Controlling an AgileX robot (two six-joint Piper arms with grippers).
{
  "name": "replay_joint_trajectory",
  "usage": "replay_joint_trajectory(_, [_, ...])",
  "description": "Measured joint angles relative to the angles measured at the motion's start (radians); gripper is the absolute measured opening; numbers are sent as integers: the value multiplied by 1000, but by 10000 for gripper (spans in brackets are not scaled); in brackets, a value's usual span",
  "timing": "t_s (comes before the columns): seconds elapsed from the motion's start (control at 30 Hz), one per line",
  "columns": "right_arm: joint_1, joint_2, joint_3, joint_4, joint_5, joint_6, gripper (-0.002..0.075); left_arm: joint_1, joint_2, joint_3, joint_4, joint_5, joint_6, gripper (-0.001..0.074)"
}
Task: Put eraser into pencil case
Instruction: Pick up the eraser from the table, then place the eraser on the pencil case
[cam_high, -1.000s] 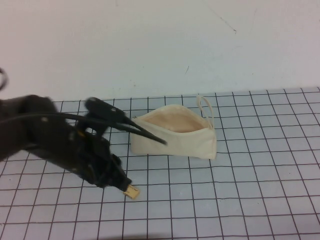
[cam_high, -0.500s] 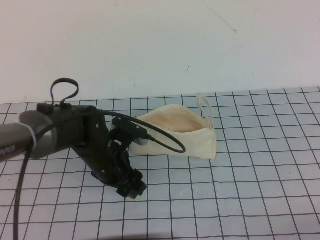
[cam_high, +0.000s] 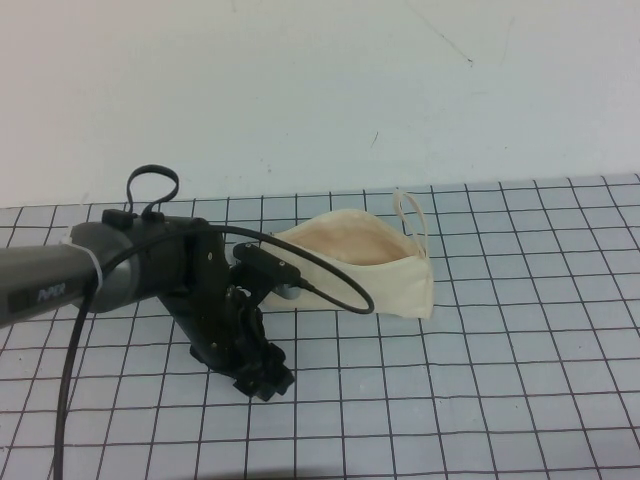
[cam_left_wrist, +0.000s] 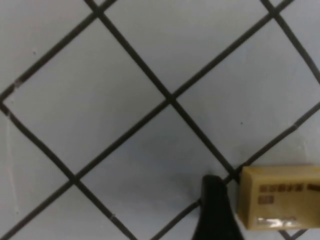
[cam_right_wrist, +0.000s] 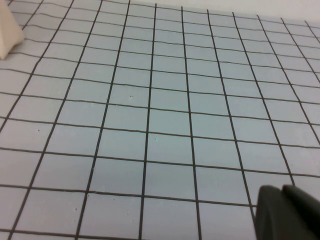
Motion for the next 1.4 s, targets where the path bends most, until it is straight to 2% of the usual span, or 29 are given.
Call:
replay_joint_trajectory(0.1, [0, 0, 0, 0, 0, 0, -1, 0, 2, 0, 9, 0, 2, 298])
replay_joint_trajectory(0.13, [0, 0, 0, 0, 0, 0, -1, 0, 2, 0, 8, 0, 2, 283])
replay_joint_trajectory(0.27, [0, 0, 0, 0, 0, 0, -1, 0, 0, -5, 7, 17, 2, 283])
replay_joint_trajectory(0.37, [0, 0, 0, 0, 0, 0, -1, 0, -6, -33, 3, 94, 2, 283])
replay_joint_trajectory(0.6, [0, 0, 0, 0, 0, 0, -1, 0, -39, -280, -102, 281, 2, 283])
replay_joint_trajectory(0.73, [0, 0, 0, 0, 0, 0, -1, -2, -40, -402, -176, 191, 14, 283])
replay_joint_trajectory(0.93, [0, 0, 0, 0, 0, 0, -1, -3, -41, -432, -206, -7, 67, 283])
replay_joint_trajectory(1.2, [0, 0, 0, 0, 0, 0, -1, -3, 18, -432, -207, -34, 78, 333])
replay_joint_trajectory(1.4, [0, 0, 0, 0, 0, 0, -1, -4, 16, -432, -207, -57, 80, 332])
